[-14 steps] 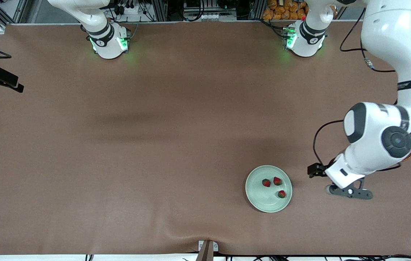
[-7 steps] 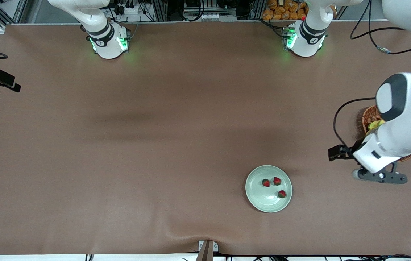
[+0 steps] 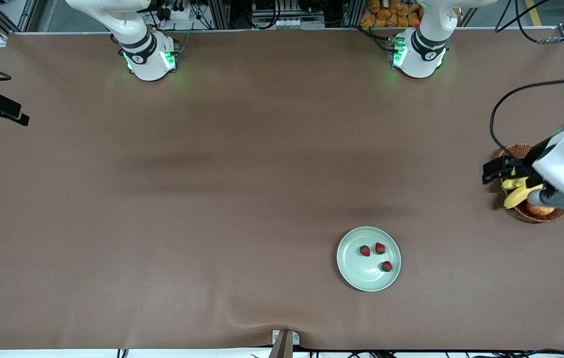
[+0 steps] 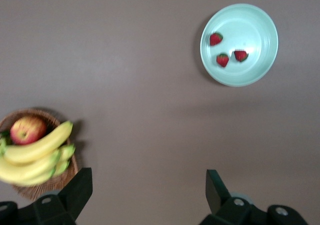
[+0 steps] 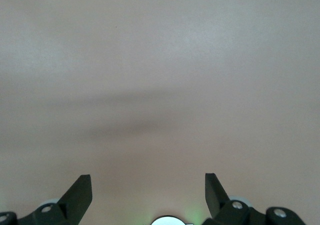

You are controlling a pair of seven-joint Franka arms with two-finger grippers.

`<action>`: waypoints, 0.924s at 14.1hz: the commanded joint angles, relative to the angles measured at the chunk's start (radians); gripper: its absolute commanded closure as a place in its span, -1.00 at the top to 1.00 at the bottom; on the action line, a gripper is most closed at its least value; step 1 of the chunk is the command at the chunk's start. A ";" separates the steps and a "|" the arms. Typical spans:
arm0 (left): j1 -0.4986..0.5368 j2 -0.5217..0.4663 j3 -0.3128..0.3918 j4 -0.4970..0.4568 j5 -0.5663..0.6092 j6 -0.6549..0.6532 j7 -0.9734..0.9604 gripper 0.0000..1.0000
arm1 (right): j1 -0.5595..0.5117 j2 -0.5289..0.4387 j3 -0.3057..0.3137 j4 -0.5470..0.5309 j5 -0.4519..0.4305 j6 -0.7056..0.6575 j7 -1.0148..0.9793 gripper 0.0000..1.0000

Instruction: Collect all strawberries into plate

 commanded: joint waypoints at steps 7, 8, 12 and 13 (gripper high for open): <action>0.003 -0.224 0.006 -0.071 0.012 -0.229 -0.009 1.00 | -0.009 -0.010 0.007 0.003 -0.042 0.003 -0.006 1.00; 0.003 -0.255 0.007 -0.098 0.012 -0.226 -0.007 1.00 | -0.009 -0.010 0.007 0.003 -0.048 0.004 -0.006 1.00; 0.003 -0.310 0.037 -0.178 0.006 -0.178 -0.007 1.00 | -0.006 -0.008 0.008 0.001 -0.048 0.007 -0.006 1.00; 0.003 -0.321 0.039 -0.206 0.006 -0.153 -0.007 1.00 | -0.009 -0.008 0.008 0.003 -0.048 0.007 -0.006 1.00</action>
